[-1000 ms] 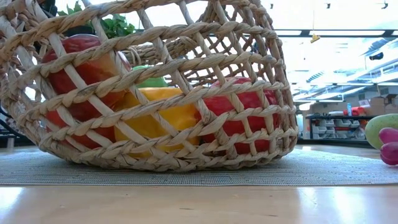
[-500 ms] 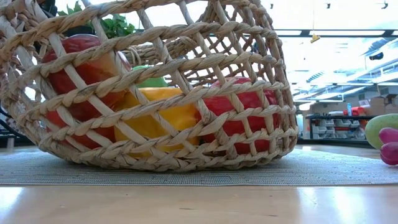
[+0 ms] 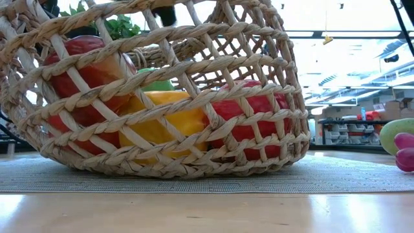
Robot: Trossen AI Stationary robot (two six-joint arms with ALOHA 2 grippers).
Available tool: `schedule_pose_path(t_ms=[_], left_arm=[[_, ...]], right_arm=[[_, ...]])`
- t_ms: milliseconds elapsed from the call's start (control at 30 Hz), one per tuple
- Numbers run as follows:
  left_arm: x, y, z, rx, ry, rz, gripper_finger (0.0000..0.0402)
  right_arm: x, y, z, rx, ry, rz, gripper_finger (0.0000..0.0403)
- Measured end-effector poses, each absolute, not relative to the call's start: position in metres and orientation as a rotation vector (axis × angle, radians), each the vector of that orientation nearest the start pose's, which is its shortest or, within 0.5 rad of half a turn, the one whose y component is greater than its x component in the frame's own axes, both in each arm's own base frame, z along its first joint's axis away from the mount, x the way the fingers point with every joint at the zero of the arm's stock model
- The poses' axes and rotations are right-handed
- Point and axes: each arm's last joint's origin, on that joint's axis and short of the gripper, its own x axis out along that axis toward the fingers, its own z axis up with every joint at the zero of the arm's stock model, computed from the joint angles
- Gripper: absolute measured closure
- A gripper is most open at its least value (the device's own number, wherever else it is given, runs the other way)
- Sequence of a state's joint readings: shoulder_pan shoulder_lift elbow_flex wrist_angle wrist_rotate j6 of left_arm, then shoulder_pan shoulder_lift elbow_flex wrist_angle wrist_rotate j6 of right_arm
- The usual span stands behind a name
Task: Build produce basket
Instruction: Put the red apple into the brown woven basket
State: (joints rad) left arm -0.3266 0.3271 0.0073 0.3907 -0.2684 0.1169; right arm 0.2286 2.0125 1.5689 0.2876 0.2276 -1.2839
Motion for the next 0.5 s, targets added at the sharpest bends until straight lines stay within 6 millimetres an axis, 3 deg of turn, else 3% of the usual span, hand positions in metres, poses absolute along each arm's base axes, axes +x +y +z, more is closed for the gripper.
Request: schedule_pose_path(t_ms=[167, 500], left_arm=[[0.113, -0.03, 0.175, 0.096, -0.071, -0.054, 0.0367], [0.113, -0.03, 0.175, 0.096, -0.072, -0.053, 0.0374]], right_arm=[[0.461, 0.089, 0.258, -1.265, 0.324, 0.2, 0.0055], [0.457, 0.07, 0.245, -1.134, 0.496, 0.244, 0.0055]])
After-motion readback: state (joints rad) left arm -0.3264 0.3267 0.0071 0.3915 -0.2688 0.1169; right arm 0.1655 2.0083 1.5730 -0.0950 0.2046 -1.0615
